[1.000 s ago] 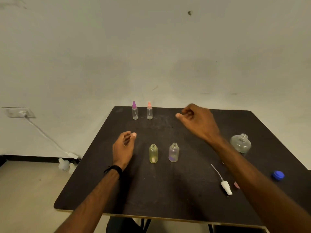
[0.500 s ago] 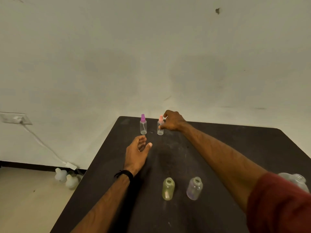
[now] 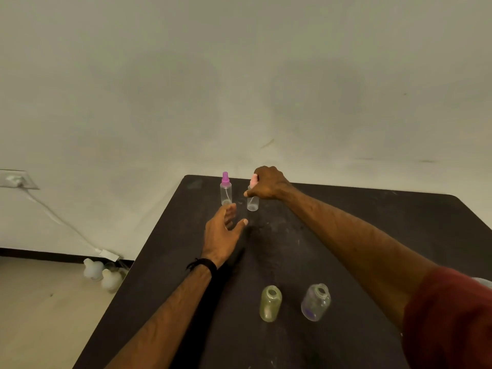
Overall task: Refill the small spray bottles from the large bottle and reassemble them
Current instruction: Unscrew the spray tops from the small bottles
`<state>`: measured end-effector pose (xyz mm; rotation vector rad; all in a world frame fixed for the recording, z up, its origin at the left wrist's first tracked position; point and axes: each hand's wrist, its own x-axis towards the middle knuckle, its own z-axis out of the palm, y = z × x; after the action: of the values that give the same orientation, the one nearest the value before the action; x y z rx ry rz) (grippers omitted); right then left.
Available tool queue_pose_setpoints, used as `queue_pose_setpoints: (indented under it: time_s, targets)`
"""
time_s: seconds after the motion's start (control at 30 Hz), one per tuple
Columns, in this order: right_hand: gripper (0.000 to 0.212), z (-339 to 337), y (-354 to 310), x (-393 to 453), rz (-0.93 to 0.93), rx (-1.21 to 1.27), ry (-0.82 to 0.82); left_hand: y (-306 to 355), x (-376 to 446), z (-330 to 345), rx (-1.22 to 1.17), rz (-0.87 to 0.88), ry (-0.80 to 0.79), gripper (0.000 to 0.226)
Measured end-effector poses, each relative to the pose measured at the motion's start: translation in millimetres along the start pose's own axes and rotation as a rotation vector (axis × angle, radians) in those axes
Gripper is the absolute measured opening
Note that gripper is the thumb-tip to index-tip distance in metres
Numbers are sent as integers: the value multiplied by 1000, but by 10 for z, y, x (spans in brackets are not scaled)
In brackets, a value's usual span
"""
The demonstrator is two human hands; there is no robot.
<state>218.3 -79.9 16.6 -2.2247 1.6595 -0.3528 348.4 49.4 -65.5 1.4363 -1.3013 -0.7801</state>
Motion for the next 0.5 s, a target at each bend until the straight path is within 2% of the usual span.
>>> queue_pose_setpoints:
  time_s: [0.2,0.4,0.5]
  targets:
    - [39,-215,-328,-562,-193,-31,-161,223,-165,-80,35,46,86,65]
    - [30,-365,-618,-1248,-343,-17,-138,465,-718,-254,66,142,104,37]
    - [32,-422,-697,-1568,-368,-41,-91,504,-1018,-355,83,131,148,45]
